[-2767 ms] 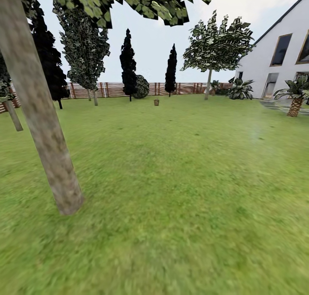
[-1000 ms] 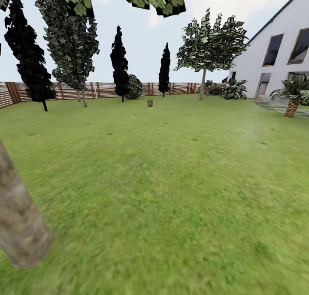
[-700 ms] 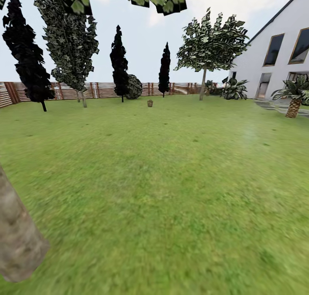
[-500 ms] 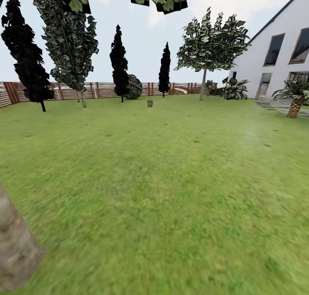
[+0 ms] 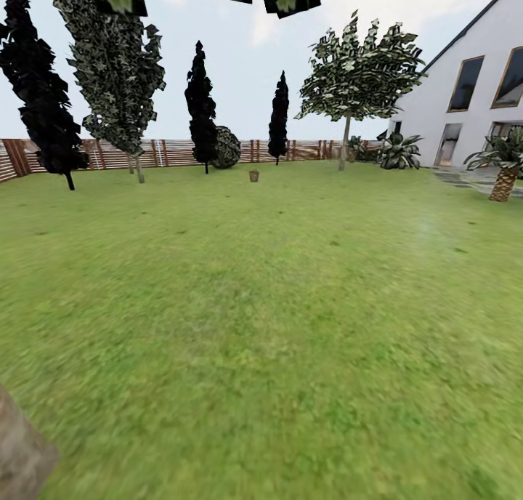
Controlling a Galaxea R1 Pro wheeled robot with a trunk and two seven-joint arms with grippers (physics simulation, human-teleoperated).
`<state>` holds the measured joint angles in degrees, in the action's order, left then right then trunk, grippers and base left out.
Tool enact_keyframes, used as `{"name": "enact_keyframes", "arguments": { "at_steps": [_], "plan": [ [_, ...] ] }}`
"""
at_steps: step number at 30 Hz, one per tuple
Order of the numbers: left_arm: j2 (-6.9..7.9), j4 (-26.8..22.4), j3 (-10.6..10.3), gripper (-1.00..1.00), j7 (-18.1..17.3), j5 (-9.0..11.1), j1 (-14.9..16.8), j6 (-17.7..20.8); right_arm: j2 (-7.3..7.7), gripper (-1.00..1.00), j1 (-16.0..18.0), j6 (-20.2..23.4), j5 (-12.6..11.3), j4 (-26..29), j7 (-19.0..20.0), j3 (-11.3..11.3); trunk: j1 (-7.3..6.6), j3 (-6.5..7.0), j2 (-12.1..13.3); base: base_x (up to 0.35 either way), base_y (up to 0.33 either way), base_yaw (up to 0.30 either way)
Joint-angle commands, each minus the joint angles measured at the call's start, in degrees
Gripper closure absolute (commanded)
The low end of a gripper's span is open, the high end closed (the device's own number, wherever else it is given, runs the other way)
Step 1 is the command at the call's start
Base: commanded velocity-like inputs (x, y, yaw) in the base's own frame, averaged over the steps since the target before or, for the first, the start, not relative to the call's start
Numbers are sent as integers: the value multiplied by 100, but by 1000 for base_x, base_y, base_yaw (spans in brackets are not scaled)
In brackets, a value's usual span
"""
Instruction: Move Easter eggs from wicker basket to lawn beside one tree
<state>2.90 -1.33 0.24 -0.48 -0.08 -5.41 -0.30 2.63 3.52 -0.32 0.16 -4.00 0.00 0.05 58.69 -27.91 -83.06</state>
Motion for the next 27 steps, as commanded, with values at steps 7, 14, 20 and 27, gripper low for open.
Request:
{"name": "enact_keyframes", "arguments": {
  "at_steps": [7, 14, 20, 27],
  "plan": [
    [1, -16, 2, -100, -5, -1, -4, -4, 1, -100, 8, -3, 2, -13, 0, 3, 4, -4, -2, 337, 0, 0],
    [1, -17, 2, -100, -5, 8, -4, 0, 0, -100, 8, -3, 10, -13, 0, 3, 4, -4, -2, 337, 0, 0],
    [1, -16, 2, -100, -5, 15, -4, -4, 0, -100, 8, 0, 11, -13, 0, 3, 4, -4, -2, 337, 0, 0],
    [1, -16, 2, -100, -5, 8, -4, -5, 0, -100, 8, -3, 8, -13, 0, 3, 4, -4, -2, 337, 0, 0]
  ]
}}
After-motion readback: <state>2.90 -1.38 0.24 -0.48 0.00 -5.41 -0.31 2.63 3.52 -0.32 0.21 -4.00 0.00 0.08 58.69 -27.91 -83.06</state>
